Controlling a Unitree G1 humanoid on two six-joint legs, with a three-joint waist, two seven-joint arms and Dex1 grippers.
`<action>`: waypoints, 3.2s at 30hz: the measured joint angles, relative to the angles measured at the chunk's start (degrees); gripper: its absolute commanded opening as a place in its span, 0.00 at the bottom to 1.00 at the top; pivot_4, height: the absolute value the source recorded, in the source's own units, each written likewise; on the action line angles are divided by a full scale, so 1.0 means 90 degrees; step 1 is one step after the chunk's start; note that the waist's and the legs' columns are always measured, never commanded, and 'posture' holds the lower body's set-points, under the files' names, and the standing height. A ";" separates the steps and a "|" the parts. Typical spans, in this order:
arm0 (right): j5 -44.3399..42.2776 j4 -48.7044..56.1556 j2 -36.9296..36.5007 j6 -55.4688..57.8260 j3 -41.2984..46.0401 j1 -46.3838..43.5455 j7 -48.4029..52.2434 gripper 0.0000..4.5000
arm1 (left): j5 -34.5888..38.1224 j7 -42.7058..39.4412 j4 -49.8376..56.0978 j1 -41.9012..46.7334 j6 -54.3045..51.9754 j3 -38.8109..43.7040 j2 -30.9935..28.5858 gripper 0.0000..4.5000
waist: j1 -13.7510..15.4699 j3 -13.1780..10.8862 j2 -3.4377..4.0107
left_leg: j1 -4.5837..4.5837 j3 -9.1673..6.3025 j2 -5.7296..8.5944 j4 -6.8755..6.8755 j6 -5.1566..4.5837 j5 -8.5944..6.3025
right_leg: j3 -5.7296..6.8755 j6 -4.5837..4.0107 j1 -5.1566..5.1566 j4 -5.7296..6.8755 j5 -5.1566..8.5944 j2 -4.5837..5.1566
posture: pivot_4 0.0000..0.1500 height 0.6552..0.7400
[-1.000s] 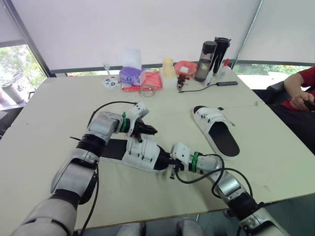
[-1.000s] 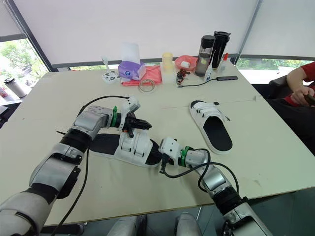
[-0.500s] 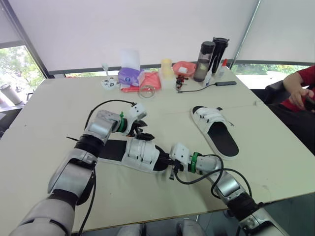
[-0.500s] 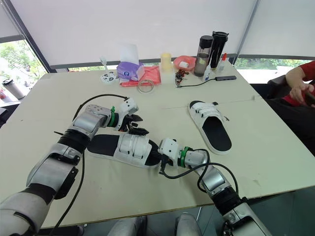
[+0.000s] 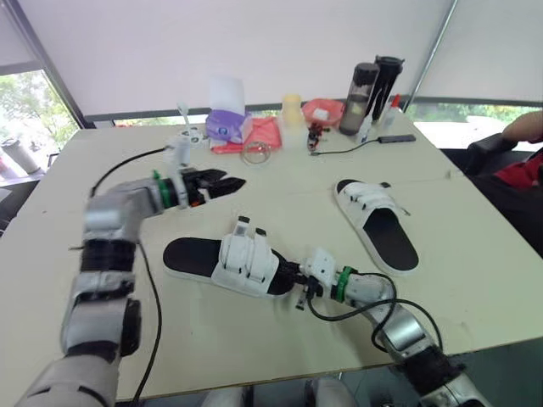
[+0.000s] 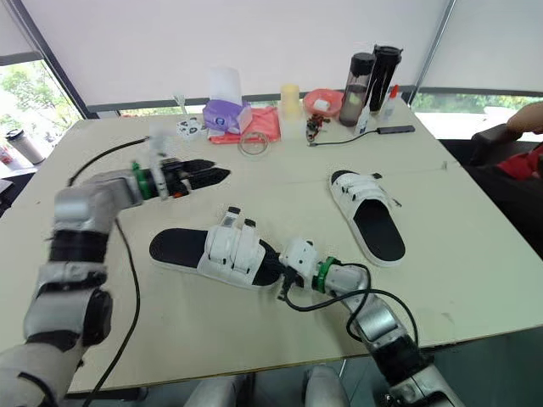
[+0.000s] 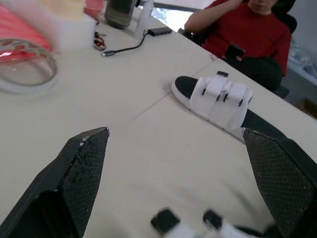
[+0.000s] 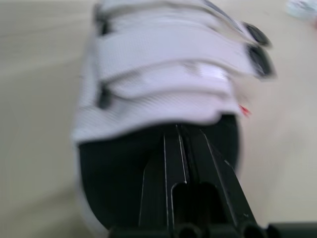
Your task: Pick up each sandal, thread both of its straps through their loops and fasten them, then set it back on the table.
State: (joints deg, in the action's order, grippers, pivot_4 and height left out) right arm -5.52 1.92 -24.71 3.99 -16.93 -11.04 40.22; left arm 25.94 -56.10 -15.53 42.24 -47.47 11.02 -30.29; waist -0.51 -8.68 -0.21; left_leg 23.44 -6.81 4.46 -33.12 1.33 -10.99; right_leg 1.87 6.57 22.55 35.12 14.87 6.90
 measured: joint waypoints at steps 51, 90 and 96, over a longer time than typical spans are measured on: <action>-0.4403 0.5480 -0.2868 0.5247 0.3385 0.2372 0.0013 1.00 | 0.2590 -0.0192 0.1388 -0.1603 -0.1817 -0.1341 -0.0038 0.94 | 0.0289 -0.0249 -0.0045 | 0.0130 0.0012 0.0000 -0.0124 0.0005 -0.0018 | -0.0019 -0.0004 0.0076 0.0024 0.0001 -0.0014 | 1.00 1.00; -0.3413 0.3964 -0.1389 0.4423 0.2890 0.0430 -0.1665 1.00 | 0.2083 0.6923 -0.0964 0.0154 0.4461 0.1524 0.4453 0.01 | 0.0337 -0.0258 -0.0078 | 0.0134 0.0020 0.0027 -0.0253 -0.0012 -0.0027 | -0.0020 0.0056 0.0038 0.0087 -0.0043 -0.0017 | 1.00 1.00; -0.3378 0.4038 -0.1385 0.4428 0.2879 0.0502 -0.1728 1.00 | 0.2617 0.6460 -0.2397 0.1012 0.5328 0.1986 0.4478 0.01 | 0.0312 -0.0258 -0.0078 | 0.0134 0.0020 0.0049 -0.0256 -0.0015 -0.0028 | -0.0019 0.0060 0.0035 0.0092 -0.0044 -0.0017 | 1.00 1.00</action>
State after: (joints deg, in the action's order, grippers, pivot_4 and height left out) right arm -35.92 38.26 -37.18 43.85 8.98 -6.53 24.67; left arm 49.49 2.04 -37.10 51.35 0.49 28.90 10.01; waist 2.30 -11.00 -0.92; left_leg 24.64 -6.62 4.90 -35.42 1.19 -11.24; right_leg 1.69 7.11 22.87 35.95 14.48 6.75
